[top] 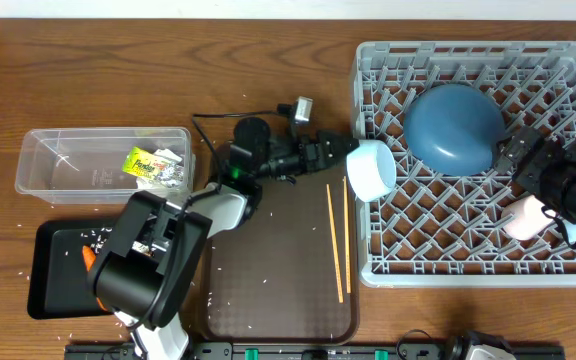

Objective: Sort waste into correct bins and load items into the dishwasher rack
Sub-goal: 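Pass the bowl to the right gripper and set it in the rack, then move the right gripper down to the chopsticks on the brown tray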

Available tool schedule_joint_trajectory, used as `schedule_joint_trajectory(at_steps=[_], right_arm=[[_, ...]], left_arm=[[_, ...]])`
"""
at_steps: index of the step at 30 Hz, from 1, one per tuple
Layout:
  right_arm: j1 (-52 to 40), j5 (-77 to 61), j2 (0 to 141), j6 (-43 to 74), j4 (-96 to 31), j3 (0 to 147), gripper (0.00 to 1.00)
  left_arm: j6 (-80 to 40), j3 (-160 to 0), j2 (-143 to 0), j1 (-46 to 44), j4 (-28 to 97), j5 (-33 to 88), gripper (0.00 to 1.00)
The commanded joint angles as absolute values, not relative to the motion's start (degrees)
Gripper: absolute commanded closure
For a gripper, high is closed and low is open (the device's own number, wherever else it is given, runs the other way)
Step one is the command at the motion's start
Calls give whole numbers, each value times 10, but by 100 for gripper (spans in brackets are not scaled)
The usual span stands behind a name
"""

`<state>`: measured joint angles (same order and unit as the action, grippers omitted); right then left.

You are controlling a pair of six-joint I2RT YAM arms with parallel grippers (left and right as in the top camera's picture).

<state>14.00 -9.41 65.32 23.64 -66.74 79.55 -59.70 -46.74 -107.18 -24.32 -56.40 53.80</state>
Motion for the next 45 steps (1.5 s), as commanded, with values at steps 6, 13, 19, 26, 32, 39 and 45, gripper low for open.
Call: schedule_joint_trajectory(at_steps=[6,13,19,26,32,39,45], right_arm=[[144,-146,653,177,-669,802,2],[77,-212,644,130,-668,802,1],[-71,-200,646,145,-656,802,1],[-289,-45,681,218,-640,802,1],[-417,-12,766,272,-638,802,1],[-505,42,894,334,-639,802,1],[-534,52,996,338,-642,802,3]], left_arm=[[-599,-480,-1042,-199,-599,622,2],[-583,-480,-940,-137,-514,651,2],[-537,-480,-809,-50,-335,651,2],[-449,-480,-667,76,-65,599,2],[-368,-482,-597,153,129,528,2],[-272,-497,-580,171,345,375,2],[-235,-523,-580,171,464,232,2]])
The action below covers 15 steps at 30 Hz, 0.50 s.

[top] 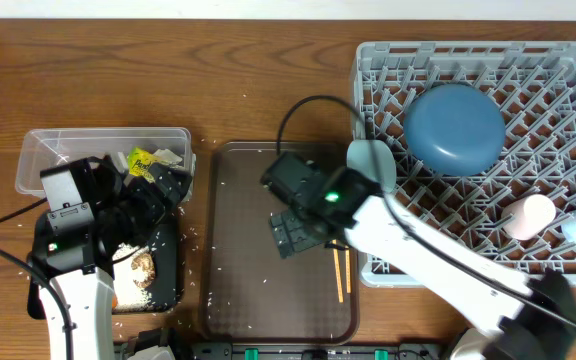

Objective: Sort waste into correct bins and load items into the dishwasher rack
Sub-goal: 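Move the right gripper down to the chopsticks on the brown tray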

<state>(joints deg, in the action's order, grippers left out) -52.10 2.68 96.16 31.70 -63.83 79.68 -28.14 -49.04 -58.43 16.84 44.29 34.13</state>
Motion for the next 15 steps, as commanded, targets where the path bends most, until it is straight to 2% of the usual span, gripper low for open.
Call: schedule_joint_trajectory(at_steps=[1,5,11,15], right_arm=[[-537,53,1009,337,-643,802,5],[-542,64,1052,302,-641,802,7],[-541,65,1088,254,-637,802,2],[-539,80,1107,254,-636,802,7]], left_arm=[[-229,-529,-580,171,477,217,2],[-227,-545,-579,171,505,171,2],[-227,-545,-579,171,505,168,2],[-227,-545,-579,171,505,168,2]])
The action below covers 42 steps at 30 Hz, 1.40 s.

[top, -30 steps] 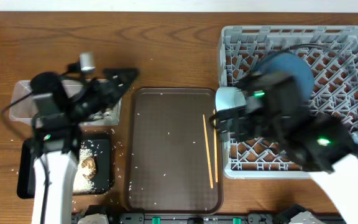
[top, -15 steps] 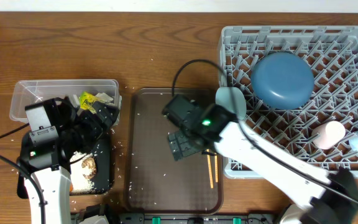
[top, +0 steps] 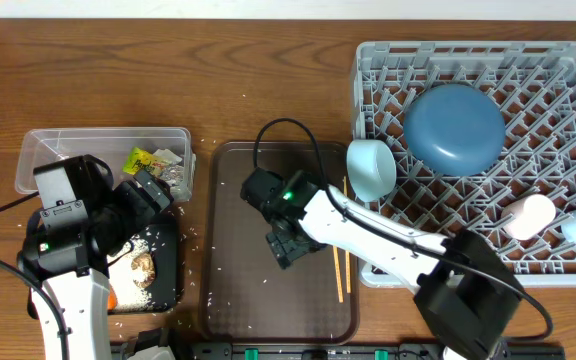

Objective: Sort waste into correct bins and load items into the dishwasher rack
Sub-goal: 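Move the right gripper down to the chopsticks on the brown tray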

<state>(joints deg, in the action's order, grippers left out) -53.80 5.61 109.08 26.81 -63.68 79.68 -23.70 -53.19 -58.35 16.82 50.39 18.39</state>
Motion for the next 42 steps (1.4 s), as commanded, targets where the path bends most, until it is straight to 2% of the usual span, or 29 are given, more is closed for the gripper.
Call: schedule_joint_trajectory(at_steps=[1,5,7,9,11,13,16,22,25,30,42], right_arm=[[-538,84,1108,254,-637,802,7],[-537,92,1117,254,-639,801,21],[-536,92,1118,254,-638,800,30],[-535,92,1118,252,-639,800,32],[-535,90,1118,242,-638,798,40],[-532,91,1118,225,-637,795,41],[-525,115,1118,192,-635,786,36],[-514,182,1118,158,-639,766,38],[-510,204,1118,140,-638,752,51],[-510,208,1118,85,-622,733,52],[-511,208,1118,27,-591,696,66]], left_arm=[[-227,-545,-579,171,505,168,2],[-227,-545,-579,171,505,168,2],[-227,-545,-579,171,505,168,2],[-227,-545,-579,171,505,168,2],[-227,-545,-579,171,505,168,2],[-227,-545,-579,171,505,168,2],[-227,-545,-580,171,505,168,2],[-227,-545,-580,171,505,168,2],[-227,-545,-580,171,505,168,2],[-227,-545,-580,171,505,168,2],[-227,-545,-580,171,505,168,2]])
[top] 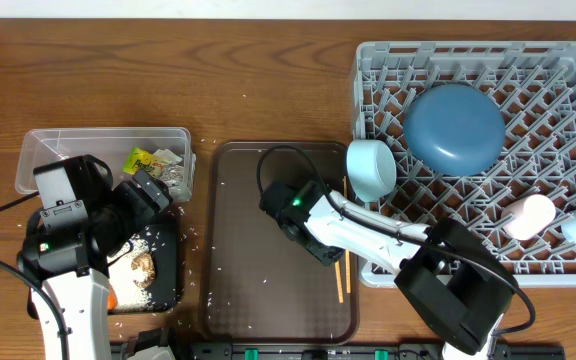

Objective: Sort waste into correct bins and load items into the dishwasher rack

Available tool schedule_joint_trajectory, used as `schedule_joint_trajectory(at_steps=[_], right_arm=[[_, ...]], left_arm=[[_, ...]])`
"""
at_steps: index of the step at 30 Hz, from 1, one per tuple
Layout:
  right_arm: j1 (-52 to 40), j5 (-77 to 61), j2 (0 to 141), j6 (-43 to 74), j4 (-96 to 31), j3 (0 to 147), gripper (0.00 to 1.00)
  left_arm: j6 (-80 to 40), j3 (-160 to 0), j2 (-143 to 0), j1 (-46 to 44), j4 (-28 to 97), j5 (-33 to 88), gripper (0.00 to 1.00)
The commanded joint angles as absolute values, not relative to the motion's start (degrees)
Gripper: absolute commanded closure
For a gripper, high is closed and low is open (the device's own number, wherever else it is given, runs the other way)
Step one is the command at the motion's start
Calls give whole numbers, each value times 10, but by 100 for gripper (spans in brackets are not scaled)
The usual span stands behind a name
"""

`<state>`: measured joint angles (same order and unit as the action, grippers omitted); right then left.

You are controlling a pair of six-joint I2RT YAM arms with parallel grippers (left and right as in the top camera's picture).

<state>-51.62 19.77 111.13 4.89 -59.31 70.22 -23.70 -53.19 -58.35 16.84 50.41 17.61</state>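
Note:
Two thin wooden chopsticks (339,281) lie along the right side of the brown tray (238,270), mostly covered by my right arm. My right gripper (320,249) is low over them, its jaws too dark to read. A pale cup (369,168) leans at the left edge of the grey dishwasher rack (568,62), next to a blue bowl (454,127). My left gripper (158,190) hovers between the clear bin (58,150) and the black bin (163,290); whether it is open or shut does not show.
Wrappers (146,160) lie in the clear bin, and food scraps (142,267) in the black one. White cups (528,215) rest at the rack's right side. Crumbs are scattered on the table beside the tray's left rim.
My right gripper has moved from the tray's middle to the right, onto the chopsticks' lower part. The left arm and everything in the rack have not moved.
First my left arm reached across the tray to the pale cup at the rack's edge, while the right arm was over the rack's right side. Later the left arm was back over the bins and the right arm over the tray, now at the chopsticks.

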Motion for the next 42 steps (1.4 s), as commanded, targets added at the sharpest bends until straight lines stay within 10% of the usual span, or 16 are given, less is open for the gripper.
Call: schedule_joint_trajectory(at_steps=[1,29,42], right_arm=[[-511,208,1118,24,-591,696,66],[-535,77,1118,-78,-489,708,48],[-535,214,1117,-48,-644,769,42]], left_arm=[[-227,-545,-580,171,505,168,2],[-227,-545,-580,171,505,168,2],[-227,-545,-580,171,505,168,2]])
